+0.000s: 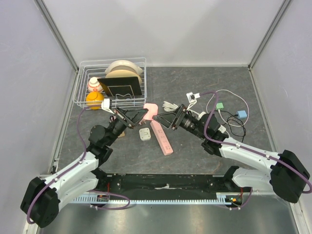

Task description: Insert the plug

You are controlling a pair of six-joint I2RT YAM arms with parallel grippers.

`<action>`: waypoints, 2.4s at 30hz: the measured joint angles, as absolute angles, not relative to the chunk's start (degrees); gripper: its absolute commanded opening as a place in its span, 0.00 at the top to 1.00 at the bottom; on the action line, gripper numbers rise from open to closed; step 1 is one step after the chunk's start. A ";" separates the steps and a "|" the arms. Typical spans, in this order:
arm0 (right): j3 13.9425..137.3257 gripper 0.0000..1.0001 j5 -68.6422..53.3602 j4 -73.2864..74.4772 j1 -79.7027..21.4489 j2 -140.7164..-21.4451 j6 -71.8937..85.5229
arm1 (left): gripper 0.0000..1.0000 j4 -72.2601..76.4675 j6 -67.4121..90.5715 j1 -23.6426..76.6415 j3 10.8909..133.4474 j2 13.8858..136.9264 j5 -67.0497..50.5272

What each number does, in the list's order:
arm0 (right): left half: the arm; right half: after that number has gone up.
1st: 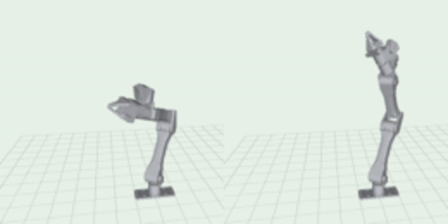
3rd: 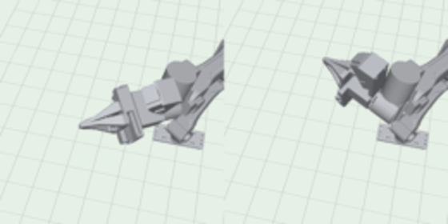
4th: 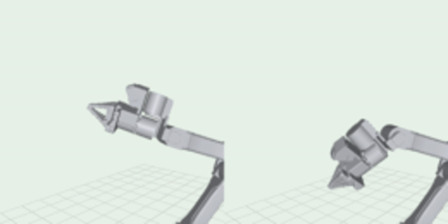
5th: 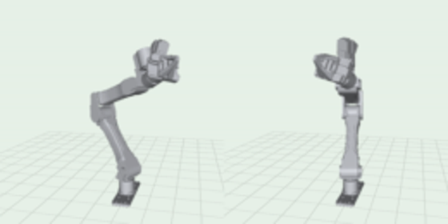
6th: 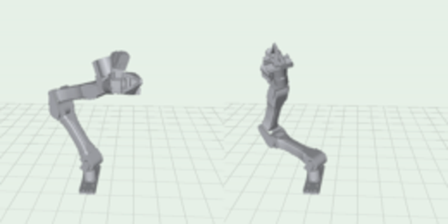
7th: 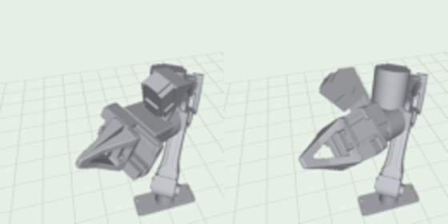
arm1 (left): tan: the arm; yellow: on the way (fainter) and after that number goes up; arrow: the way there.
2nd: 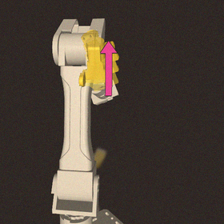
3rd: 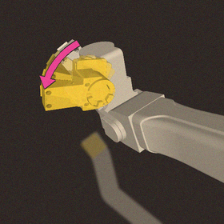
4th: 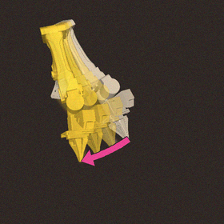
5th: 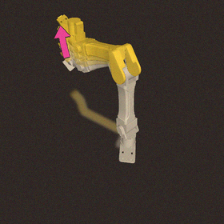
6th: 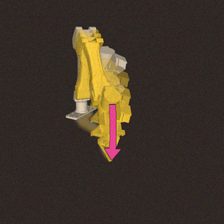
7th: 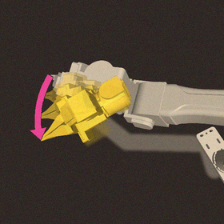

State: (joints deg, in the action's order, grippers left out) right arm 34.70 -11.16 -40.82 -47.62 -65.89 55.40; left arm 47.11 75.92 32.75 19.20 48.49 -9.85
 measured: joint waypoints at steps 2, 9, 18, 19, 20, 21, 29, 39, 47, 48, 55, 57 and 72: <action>34.63 0.38 -11.20 -42.24 -47.62 -65.89 55.96 | 0.98 47.83 76.29 32.75 19.20 48.49 -10.15; 34.63 0.46 -11.16 -44.31 -47.62 -66.94 57.28 | 0.98 49.04 76.51 32.86 19.20 49.19 -11.27; 34.98 0.64 -11.64 -46.02 -47.62 -68.49 57.93 | 0.98 49.84 76.47 33.21 19.20 50.04 -12.69; 34.98 0.68 -11.68 -46.15 -47.62 -68.51 57.95 | 0.98 49.93 76.49 33.21 19.20 50.28 -12.80; 34.98 0.71 -11.70 -46.15 -47.62 -68.60 58.02 | 0.98 50.26 76.49 33.21 19.20 50.57 -12.86; 34.98 0.78 -11.70 -46.24 -47.62 -68.71 58.15 | 0.98 50.65 76.49 33.21 19.20 50.87 -12.93; 35.07 1.00 -11.49 -45.67 -47.44 -68.53 60.23 | 0.72 51.09 73.01 33.12 19.73 51.16 -13.63; 35.42 1.00 -8.47 -34.24 -47.64 -62.52 53.12 | 0.27 29.50 58.15 33.26 23.81 42.26 -11.11; 42.70 1.00 0.23 -9.98 -47.66 -56.95 43.03 | 0.26 12.62 48.51 33.26 27.83 40.77 -6.55; 43.59 1.00 2.04 -6.81 -47.66 -56.21 41.80 | 0.26 11.31 48.18 33.30 28.03 42.04 -6.55; 45.65 1.00 12.40 11.27 -47.66 -51.88 35.97 | 0.36 0.64 47.68 37.47 32.69 57.56 -6.50; 45.65 1.00 14.31 14.96 -47.62 -51.27 34.87 | 0.39 -1.72 47.64 39.44 34.76 61.34 -6.44; 45.93 1.00 16.12 22.85 -47.62 -52.01 31.48 | 0.54 -6.59 47.64 44.01 41.32 80.93 -4.38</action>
